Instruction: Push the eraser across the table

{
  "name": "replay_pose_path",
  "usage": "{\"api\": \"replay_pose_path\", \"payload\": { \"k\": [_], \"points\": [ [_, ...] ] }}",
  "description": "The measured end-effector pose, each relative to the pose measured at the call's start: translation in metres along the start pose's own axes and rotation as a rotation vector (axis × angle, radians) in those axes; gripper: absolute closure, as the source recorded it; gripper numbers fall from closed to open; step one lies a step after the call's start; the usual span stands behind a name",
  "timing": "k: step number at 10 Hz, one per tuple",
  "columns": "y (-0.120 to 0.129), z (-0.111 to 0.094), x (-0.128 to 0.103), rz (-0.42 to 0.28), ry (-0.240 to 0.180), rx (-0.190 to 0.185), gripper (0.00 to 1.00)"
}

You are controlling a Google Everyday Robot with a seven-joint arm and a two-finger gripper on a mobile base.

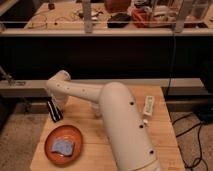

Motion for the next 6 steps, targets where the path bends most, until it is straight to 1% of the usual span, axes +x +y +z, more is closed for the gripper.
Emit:
{"api": "replay_pose_path", "payload": {
  "k": [6],
  "points": [
    [-0.0035, 0.0027, -0.0011, -0.003, -0.004, 0.018, 0.96]
  ]
}}
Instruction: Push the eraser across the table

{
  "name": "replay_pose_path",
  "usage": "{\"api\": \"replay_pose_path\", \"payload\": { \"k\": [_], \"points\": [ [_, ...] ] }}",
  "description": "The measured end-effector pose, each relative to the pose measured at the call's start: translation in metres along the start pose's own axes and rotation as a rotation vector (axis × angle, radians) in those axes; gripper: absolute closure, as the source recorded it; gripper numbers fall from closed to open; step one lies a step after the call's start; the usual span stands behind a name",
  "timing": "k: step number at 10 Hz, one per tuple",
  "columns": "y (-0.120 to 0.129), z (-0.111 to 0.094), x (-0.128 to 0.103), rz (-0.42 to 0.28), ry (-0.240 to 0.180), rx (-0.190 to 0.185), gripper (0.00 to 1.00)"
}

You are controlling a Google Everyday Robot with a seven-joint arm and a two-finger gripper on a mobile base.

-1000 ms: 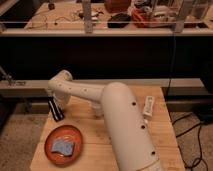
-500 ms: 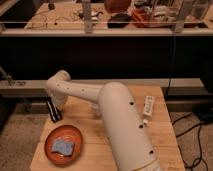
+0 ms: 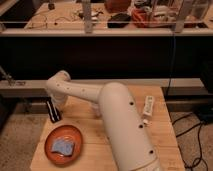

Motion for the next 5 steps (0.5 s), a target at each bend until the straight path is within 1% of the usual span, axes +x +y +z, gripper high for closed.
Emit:
{"api": "replay_pose_path", "payload": {
  "k": [5],
  "points": [
    [-0.0027, 0.0003, 0.0005, -0.006, -0.001, 0.005, 0.96]
  ]
}}
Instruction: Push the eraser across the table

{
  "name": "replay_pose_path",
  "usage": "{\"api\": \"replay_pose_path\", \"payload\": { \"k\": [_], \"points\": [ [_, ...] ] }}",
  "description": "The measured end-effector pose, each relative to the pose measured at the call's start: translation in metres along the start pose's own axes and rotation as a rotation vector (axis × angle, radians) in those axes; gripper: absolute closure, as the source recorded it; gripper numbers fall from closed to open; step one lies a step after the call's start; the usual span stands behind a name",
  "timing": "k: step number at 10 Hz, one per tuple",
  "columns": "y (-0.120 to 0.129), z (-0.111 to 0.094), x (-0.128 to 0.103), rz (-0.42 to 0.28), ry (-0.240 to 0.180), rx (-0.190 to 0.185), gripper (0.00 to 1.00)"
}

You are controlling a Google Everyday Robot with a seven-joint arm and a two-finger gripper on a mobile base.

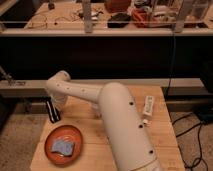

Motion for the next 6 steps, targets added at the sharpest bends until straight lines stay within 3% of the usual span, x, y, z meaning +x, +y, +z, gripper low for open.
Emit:
{"api": "replay_pose_path", "payload": {
  "k": [4, 6],
  "points": [
    [-0.0037, -0.0014, 0.0033, -0.01, 0.001, 0.004, 0.96],
    [-0.0036, 0.0002, 0.0026, -0.001, -0.012, 0.002, 0.86]
  ]
}}
